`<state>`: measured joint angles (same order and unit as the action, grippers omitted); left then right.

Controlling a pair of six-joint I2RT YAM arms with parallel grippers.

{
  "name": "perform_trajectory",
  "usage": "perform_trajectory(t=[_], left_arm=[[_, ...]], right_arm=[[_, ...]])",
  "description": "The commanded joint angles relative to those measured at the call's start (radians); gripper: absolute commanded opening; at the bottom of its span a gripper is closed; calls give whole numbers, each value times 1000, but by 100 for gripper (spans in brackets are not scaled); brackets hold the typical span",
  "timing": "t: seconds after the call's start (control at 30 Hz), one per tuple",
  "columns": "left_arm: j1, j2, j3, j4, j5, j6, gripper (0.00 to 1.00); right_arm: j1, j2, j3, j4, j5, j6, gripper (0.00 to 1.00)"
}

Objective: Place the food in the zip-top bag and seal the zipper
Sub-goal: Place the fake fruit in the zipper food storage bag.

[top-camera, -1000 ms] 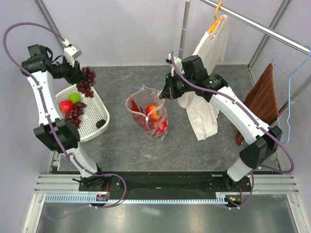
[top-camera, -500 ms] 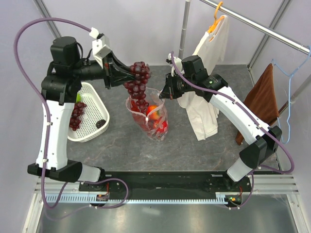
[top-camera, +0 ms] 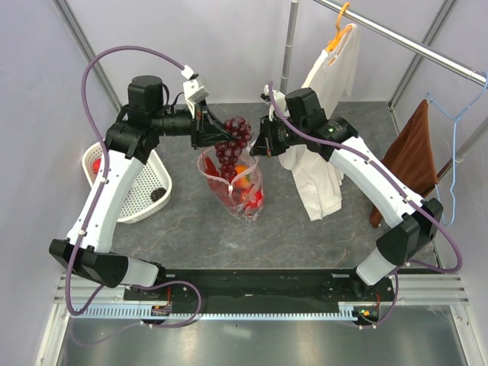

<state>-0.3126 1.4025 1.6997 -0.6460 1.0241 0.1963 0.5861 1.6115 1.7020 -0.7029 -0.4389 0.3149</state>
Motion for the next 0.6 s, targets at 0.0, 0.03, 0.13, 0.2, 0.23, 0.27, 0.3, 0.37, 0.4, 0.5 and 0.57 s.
perform_trajectory(t=[0.0, 0.03, 0.13, 0.2, 0.23, 0.27, 0.3, 0.37, 0.4, 0.5, 0.57], left_arm=[[-5, -66, -105, 8, 10, 107, 2], [-5, -76, -126, 2, -19, 135, 2], [-5, -97, -199, -10, -29, 160, 9], [-5, -97, -216, -67, -25, 193, 51], [-5, -96, -212, -96, -53, 199, 64], [-6, -97, -192, -137, -71, 206, 75], [-3, -100, -178, -167, -85, 234, 77], [4, -111, -137, -217, -95, 265, 83], [7, -132, -123, -236, -93, 308, 86], [10, -169, -75, -343, -99, 496, 91], [10, -184, -69, -430, -136, 642, 91]], right_arm=[[-5, -42, 10, 26, -11, 0, 0], [-5, -42, 10, 26, -9, 1, 0], [-5, -44, 10, 26, -17, -2, 0], [-5, -42, 15, 26, -18, -4, 0], [-5, -42, 18, 26, -20, -5, 0], [-5, -42, 18, 26, -26, -8, 0], [-5, -44, 19, 28, -29, -13, 0], [-5, -45, 18, 26, -37, -19, 0], [-5, -47, 16, 26, -37, -23, 0], [-3, -48, 12, 28, -40, -36, 0], [-5, -47, 13, 28, -44, -42, 0]])
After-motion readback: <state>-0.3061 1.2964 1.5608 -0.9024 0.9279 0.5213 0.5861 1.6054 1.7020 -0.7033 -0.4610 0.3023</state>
